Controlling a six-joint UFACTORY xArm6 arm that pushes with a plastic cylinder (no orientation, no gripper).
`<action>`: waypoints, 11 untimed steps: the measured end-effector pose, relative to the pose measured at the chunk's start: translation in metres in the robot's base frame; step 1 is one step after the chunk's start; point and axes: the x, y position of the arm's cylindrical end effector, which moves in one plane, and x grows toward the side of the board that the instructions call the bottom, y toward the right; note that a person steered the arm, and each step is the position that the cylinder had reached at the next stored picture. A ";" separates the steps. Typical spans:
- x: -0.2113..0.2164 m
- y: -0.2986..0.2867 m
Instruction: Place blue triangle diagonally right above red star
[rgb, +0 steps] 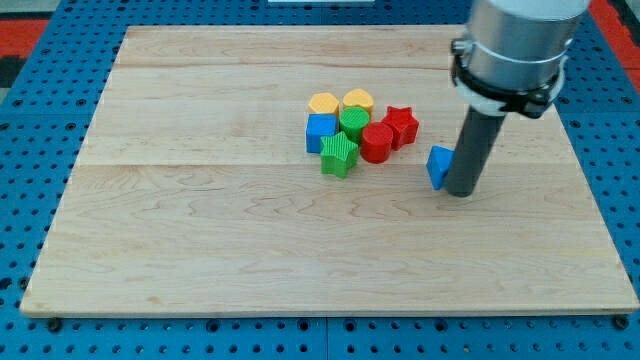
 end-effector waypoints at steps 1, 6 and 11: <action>-0.041 -0.003; -0.032 -0.040; -0.149 0.030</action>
